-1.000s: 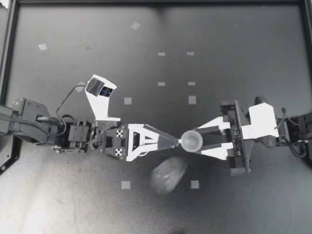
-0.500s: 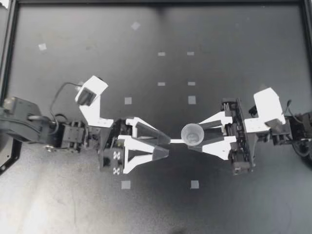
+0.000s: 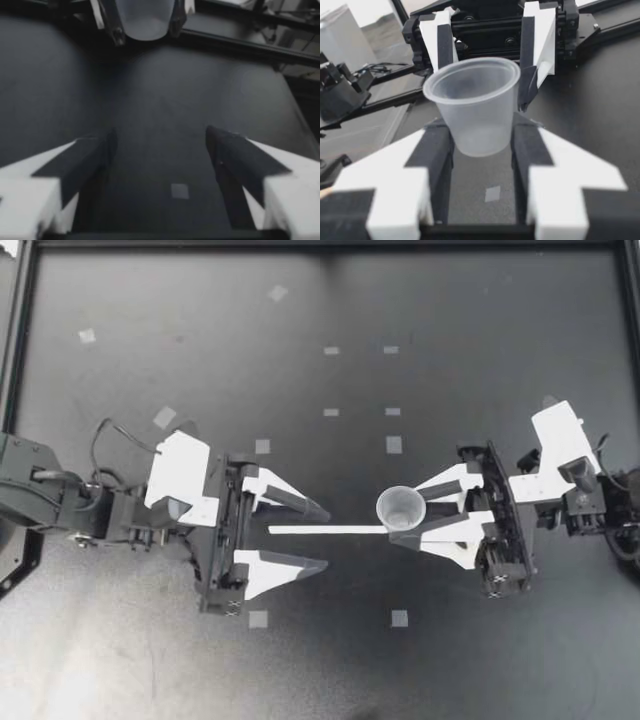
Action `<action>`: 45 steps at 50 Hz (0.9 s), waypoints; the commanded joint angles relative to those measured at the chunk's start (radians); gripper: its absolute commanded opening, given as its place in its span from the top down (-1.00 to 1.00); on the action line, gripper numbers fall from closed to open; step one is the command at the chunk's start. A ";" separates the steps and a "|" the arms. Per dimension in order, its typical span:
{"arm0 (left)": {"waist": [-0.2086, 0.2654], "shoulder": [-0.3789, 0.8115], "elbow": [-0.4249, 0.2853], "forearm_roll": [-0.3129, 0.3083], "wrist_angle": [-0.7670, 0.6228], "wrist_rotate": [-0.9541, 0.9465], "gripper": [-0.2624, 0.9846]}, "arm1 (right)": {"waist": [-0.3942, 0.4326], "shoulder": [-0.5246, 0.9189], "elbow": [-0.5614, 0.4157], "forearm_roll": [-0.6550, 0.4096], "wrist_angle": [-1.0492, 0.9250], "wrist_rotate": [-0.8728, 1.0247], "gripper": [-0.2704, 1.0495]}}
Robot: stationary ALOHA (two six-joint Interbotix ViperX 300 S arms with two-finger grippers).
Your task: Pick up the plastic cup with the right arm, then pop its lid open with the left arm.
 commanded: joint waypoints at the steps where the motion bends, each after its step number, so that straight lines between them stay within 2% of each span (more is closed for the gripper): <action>1: 0.002 -0.008 -0.009 0.000 -0.009 0.005 -0.44 | 0.003 -0.002 -0.023 -0.002 -0.008 0.002 0.06; 45: 0.002 -0.014 -0.009 0.002 -0.006 0.014 -0.44 | 0.003 0.014 -0.031 -0.029 0.002 -0.006 0.06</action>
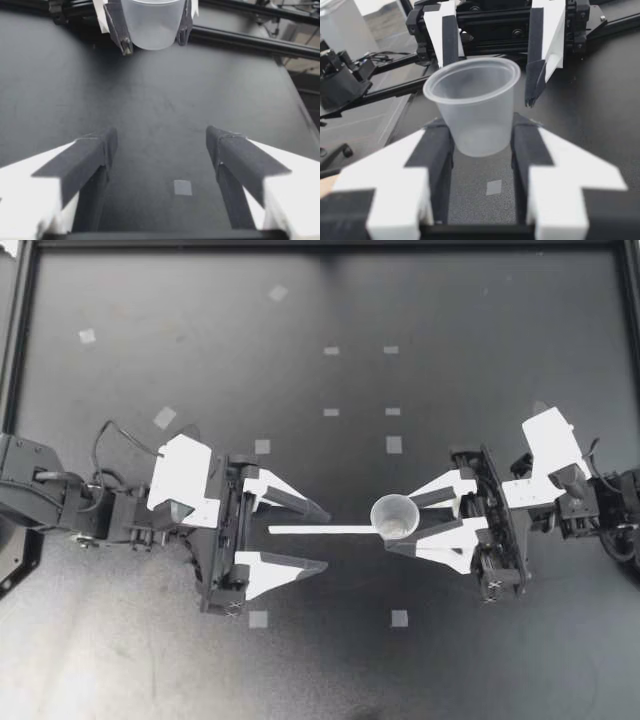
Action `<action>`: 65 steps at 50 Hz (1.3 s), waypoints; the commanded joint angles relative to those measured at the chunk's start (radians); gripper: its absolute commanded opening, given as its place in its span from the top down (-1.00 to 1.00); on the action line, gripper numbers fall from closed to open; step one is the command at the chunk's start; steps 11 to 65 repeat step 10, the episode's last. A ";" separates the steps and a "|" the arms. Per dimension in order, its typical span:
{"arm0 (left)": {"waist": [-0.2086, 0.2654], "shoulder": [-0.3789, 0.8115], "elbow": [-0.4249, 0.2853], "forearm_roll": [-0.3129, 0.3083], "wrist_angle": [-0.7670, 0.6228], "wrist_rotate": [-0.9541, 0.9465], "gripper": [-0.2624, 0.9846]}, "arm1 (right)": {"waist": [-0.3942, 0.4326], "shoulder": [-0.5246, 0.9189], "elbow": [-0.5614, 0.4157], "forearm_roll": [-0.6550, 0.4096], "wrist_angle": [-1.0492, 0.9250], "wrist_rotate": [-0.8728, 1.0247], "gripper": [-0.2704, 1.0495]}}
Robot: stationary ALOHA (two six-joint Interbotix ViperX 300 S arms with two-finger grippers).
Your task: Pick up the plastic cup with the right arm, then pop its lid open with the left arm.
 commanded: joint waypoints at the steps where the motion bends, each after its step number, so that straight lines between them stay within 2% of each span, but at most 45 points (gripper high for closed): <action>1: 0.002 -0.017 -0.009 0.000 -0.005 0.002 -0.44 | 0.005 -0.008 -0.018 -0.002 -0.005 -0.002 0.06; 65: 0.002 -0.017 -0.009 0.000 -0.003 0.002 -0.43 | 0.003 -0.008 -0.020 -0.002 -0.006 -0.002 0.06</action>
